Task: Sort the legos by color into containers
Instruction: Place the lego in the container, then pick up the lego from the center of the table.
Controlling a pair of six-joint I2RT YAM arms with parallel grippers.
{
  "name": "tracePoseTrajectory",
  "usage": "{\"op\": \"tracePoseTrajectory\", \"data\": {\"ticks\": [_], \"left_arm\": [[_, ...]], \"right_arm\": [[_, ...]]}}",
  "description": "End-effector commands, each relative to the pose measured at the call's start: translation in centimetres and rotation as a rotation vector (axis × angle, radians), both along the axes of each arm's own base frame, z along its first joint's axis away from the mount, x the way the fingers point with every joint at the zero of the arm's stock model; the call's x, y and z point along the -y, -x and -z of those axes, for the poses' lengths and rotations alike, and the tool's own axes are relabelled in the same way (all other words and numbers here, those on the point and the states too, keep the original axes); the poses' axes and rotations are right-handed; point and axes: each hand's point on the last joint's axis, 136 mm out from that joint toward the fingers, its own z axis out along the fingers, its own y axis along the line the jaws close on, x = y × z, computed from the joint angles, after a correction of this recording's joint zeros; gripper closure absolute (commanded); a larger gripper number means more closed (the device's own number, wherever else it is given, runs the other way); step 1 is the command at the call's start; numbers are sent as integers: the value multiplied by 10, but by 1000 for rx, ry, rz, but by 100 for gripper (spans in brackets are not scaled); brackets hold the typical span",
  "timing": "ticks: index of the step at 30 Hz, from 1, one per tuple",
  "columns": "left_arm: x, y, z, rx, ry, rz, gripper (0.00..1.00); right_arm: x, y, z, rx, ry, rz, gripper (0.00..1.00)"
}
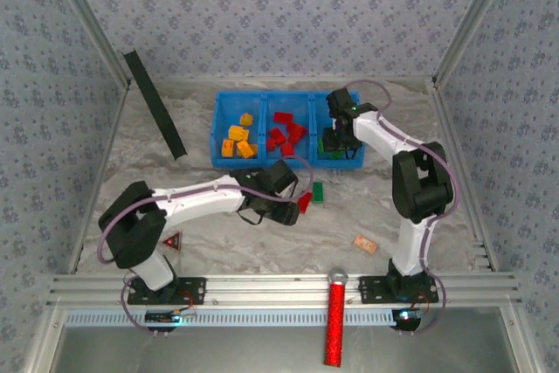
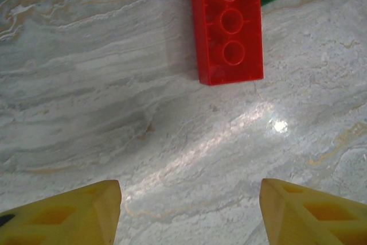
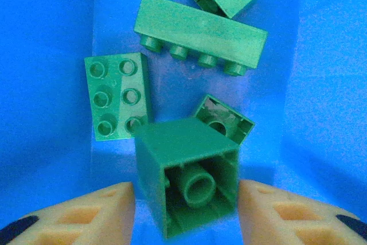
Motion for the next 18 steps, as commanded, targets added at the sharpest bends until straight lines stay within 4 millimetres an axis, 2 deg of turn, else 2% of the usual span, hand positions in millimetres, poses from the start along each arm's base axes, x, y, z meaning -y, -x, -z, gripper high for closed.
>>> {"op": "tracePoseTrajectory", "data": {"ticks": [1,10,18], "left_arm": [[24,-8,-10,21,51,15,35],[47,-15,7,-9,42,50,34],[58,-26,16,4,-6,80,34]], "right_arm": [[1,-8,-10,30,14,4,46],[-8,-1,-46,93,-66,-18,39],[-9,25,-79,143,-103,-61,33]]}}
